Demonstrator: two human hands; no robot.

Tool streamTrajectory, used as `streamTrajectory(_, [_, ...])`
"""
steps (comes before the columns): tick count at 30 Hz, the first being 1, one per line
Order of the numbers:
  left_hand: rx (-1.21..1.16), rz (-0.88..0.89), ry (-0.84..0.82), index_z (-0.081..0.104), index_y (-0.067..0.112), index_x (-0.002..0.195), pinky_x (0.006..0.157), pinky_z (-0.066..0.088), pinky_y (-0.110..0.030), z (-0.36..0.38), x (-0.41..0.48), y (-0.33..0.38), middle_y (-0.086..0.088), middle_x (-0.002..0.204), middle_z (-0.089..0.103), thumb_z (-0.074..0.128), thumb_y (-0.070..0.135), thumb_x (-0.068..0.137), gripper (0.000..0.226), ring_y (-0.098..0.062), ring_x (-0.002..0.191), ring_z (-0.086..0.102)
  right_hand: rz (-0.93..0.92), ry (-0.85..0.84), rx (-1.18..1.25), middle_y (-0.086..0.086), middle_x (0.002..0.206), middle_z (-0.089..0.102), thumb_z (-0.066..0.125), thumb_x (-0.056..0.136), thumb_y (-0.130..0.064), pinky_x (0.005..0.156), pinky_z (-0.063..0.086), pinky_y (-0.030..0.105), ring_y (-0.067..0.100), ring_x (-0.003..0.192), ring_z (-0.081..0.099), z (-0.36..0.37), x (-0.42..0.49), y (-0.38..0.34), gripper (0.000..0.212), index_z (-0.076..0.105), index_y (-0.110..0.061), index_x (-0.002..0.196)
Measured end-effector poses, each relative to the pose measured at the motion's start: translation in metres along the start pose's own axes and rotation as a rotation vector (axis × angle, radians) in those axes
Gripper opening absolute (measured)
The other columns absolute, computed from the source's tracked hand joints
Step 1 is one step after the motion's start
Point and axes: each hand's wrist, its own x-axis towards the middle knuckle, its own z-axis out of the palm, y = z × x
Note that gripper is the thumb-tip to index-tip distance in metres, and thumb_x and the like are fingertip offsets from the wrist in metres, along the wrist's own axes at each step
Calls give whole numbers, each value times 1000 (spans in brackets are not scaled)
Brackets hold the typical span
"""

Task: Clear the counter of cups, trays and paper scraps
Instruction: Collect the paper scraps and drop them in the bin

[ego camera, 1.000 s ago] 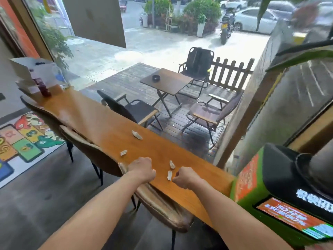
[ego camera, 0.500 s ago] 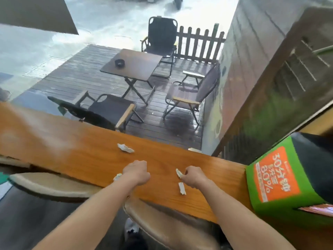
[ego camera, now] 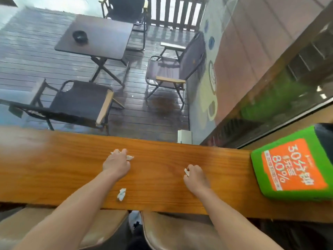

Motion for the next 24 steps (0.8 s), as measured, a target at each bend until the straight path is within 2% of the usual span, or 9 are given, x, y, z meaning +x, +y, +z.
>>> streamTrajectory(5, [44,-31,38,45,25,139,89,53,-42,24,21,-3,-12,140,43,50,34,98,42,-35,119,48,49,118,16,4,127,51,54,99,-28,81,47,32,23,114,49,12,28,0,25,57,-20,123])
streamTrajectory(8, [66,-66,40,42,30,142,92,50,-46,35,25,-1,-12,150,34,49,40,99,45,-39,123,44,120,118,7,5,129,48,52,100,-33,85,45,34,24,116,45,20,37,3,28,56,-21,125])
streamTrajectory(12, [50,-99,-9,38,34,146,102,45,-52,48,28,1,-12,162,22,47,43,100,48,-43,137,35,127,80,3,5,128,49,51,100,-36,89,47,35,25,114,45,35,42,9,29,57,-23,125])
streamTrajectory(18, [35,-133,1,41,32,145,105,44,-53,58,37,0,-12,163,19,47,42,101,46,-43,142,29,63,73,-28,4,121,49,57,98,-30,87,48,33,25,111,46,48,48,11,23,57,-25,121])
streamTrajectory(24, [73,-97,53,53,23,132,96,48,-47,66,42,-7,-17,150,36,47,28,102,31,-41,125,40,-37,123,-39,4,107,53,49,100,-14,77,50,33,23,99,48,58,54,9,13,60,-17,105])
